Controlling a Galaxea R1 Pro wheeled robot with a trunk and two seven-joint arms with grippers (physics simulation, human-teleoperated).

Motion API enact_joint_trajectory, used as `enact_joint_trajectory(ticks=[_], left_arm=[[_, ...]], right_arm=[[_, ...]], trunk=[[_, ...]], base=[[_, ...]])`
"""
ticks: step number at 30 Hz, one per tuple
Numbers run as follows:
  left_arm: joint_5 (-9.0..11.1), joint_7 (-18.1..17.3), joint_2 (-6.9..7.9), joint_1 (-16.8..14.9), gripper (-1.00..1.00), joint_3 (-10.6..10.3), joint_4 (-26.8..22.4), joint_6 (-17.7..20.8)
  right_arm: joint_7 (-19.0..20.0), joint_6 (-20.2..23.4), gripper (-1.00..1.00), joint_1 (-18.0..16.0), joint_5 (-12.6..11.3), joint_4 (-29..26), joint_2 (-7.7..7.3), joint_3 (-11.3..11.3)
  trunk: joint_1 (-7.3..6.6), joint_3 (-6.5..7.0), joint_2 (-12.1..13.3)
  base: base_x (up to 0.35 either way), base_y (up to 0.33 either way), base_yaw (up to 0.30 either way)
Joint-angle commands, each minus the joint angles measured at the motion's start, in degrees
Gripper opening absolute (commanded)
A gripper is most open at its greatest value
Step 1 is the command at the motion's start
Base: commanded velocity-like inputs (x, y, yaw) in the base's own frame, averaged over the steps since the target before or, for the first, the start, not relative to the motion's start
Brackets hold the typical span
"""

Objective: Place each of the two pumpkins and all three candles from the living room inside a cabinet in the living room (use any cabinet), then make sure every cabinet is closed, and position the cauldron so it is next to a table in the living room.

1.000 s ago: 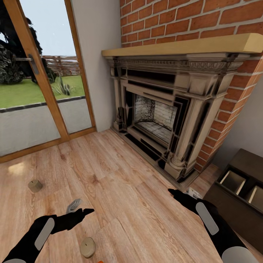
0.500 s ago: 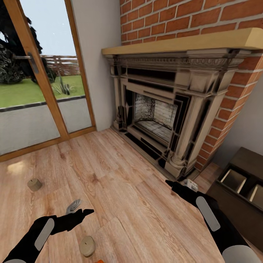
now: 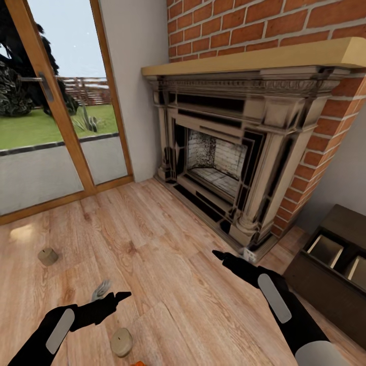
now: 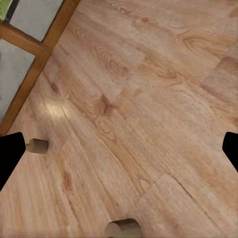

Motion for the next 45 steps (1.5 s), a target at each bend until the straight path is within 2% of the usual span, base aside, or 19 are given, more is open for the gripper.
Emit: enact_joint_trajectory(ticks=[1,7,10,17,22,23,26,28,34,45], left_arm=[[0.41,0.21,-0.03,-0.03,1.0,0.16,-0.35,0.73],[1.15,1.19,-0.05,-0.02,1.0,0.26,-1.33,2.22],[1.17,1.19,-0.06,-0.02,1.0,0.28,-1.31,2.13],[1.25,1.19,-0.12,-0.02,1.0,0.18,-1.13,0.21],[1.29,1.06,-0.1,-0.02,1.0,0.12,0.4,-1.43],[1.25,1.04,-0.1,-0.02,1.0,0.1,3.33,-5.95],[1.13,0.98,-0.1,-0.02,1.0,0.0,8.96,-12.25],[1.09,0.98,-0.3,-0.02,1.0,-0.14,11.02,-14.56],[0.85,0.94,-0.72,0.16,1.0,-0.23,12.49,-16.22],[0.62,0.25,-0.76,0.72,1.0,-0.25,12.72,-16.44]], right_arm=[[0.39,-0.17,1.0,-0.03,-0.06,-0.03,-0.03,0.38],[2.32,-0.21,1.0,-0.03,-0.14,-0.37,0.06,1.2],[3.28,0.76,1.0,-0.03,-0.14,-0.89,0.01,1.23],[5.53,3.01,1.0,-0.03,-0.12,-3.13,-0.32,1.18],[7.14,4.62,1.0,-0.03,-0.59,-4.74,-0.05,1.21],[13.97,7.03,1.0,-0.03,-0.8,-11.53,-0.02,1.22],[14.08,8.38,1.0,-0.03,-1.13,-12.21,0.02,1.24],[14.1,8.68,1.0,-0.03,-1.18,-12.32,0.01,1.25],[14.11,10.17,1.0,-0.03,-1.22,-12.39,0.03,1.25],[14.11,10.54,1.0,-0.03,-1.21,-12.4,0.04,1.33]], trunk=[[0.22,-0.23,-0.44],[1.54,-1.31,-2.84],[1.54,-1.31,-2.84],[3.07,-2.57,-5.65],[4.17,-3.46,-7.66],[4.39,-3.64,-8.06],[5.05,-4.18,-9.26],[5.49,-4.54,-10.06],[6.81,-5.62,-12.47],[9.22,-7.59,-16.88]], base=[[0.0,0.0,0.0],[0.0,0.0,0.0],[0.0,0.0,0.0],[0.0,0.0,0.0],[0.0,0.0,0.0],[0.0,0.0,0.0],[0.0,0.0,0.0],[0.0,0.0,0.0],[0.0,0.0,0.0],[0.0,0.0,0.0]])
